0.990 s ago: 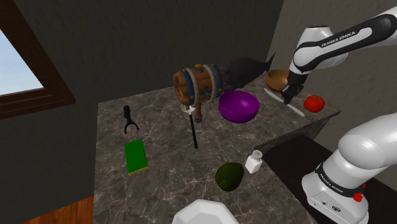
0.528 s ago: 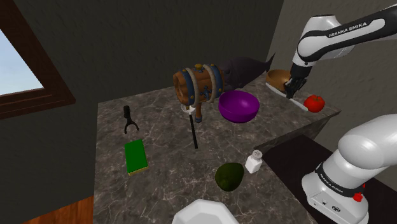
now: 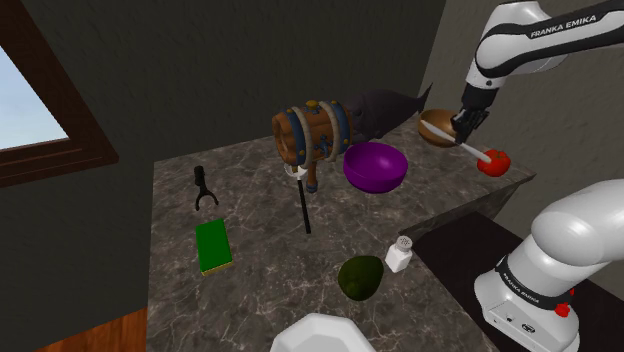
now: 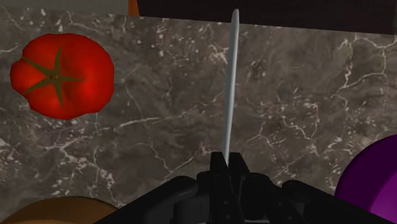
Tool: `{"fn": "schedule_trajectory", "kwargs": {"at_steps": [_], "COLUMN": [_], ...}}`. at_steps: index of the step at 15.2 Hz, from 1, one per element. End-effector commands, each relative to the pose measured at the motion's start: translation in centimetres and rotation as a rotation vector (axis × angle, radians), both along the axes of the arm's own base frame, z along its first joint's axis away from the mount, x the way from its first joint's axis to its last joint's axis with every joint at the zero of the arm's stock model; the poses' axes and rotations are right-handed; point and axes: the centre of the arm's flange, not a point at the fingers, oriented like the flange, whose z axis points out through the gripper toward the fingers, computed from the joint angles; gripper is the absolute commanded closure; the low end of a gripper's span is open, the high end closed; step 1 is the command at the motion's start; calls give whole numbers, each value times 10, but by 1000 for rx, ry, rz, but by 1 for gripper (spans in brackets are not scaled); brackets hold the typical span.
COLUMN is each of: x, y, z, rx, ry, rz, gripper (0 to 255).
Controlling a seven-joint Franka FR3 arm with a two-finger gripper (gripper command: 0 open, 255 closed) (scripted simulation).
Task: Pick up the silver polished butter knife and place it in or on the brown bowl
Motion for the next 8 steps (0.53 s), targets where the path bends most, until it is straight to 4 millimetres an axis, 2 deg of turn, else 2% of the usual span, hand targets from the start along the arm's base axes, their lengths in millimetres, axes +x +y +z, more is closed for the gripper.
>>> {"fn": "schedule_trajectory", "kwargs": {"at_steps": [1, 8], "x": [-1, -1], "y": [0, 0], "z": [11, 45], "rx": [0, 0], "ry": [0, 0], "rz": [0, 0], "gripper": [255, 255]}}
